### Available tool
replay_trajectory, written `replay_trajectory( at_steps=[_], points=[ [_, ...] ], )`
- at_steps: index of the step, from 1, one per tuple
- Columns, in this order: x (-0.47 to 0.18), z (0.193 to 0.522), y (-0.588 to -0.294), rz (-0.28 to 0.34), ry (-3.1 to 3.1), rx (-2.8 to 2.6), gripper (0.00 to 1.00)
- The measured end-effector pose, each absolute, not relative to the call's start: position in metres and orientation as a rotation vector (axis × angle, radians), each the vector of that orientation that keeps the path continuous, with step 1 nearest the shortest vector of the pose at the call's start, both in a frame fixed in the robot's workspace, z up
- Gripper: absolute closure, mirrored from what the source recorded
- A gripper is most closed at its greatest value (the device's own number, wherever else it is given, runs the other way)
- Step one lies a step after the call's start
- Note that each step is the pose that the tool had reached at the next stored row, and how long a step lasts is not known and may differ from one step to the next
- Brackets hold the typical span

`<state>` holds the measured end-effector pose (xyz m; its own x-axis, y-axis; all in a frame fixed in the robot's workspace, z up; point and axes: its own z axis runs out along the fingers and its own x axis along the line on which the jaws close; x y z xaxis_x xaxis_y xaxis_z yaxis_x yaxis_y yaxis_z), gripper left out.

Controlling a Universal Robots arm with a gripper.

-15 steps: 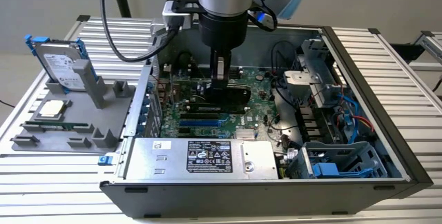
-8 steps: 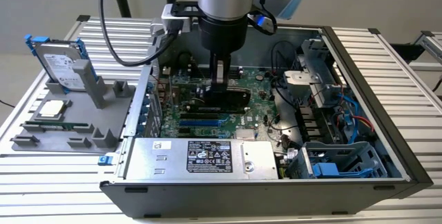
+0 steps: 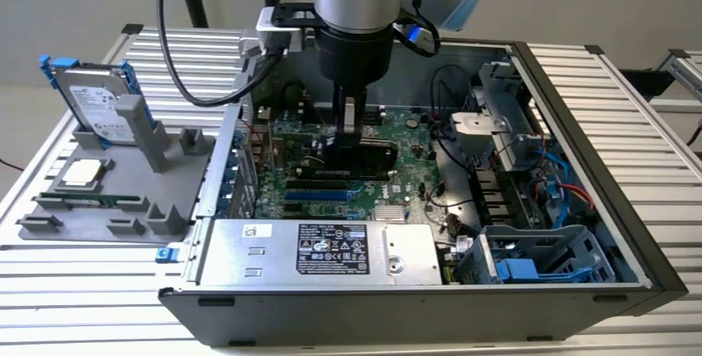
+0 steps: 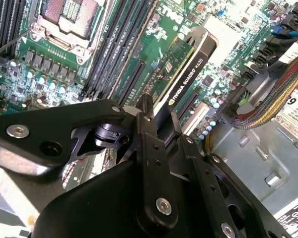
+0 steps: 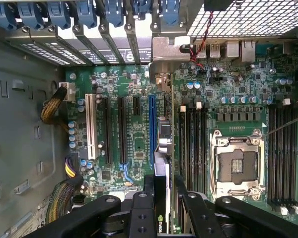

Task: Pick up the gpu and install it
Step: 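Insert the gpu into the slot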

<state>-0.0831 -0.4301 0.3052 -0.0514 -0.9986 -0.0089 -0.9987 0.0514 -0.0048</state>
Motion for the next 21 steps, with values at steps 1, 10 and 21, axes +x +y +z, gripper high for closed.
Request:
replay_trajectory(
  at_steps=[1, 10, 21],
  points=[
    [-0.083, 0.305, -0.430, 0.004, 2.271, -2.157, 1.00],
    [-0.083, 0.304, -0.437, 0.004, 2.271, -2.157, 1.00],
    [-0.086, 0.300, -0.444, 0.004, 2.271, -2.157, 1.00]
  ],
)
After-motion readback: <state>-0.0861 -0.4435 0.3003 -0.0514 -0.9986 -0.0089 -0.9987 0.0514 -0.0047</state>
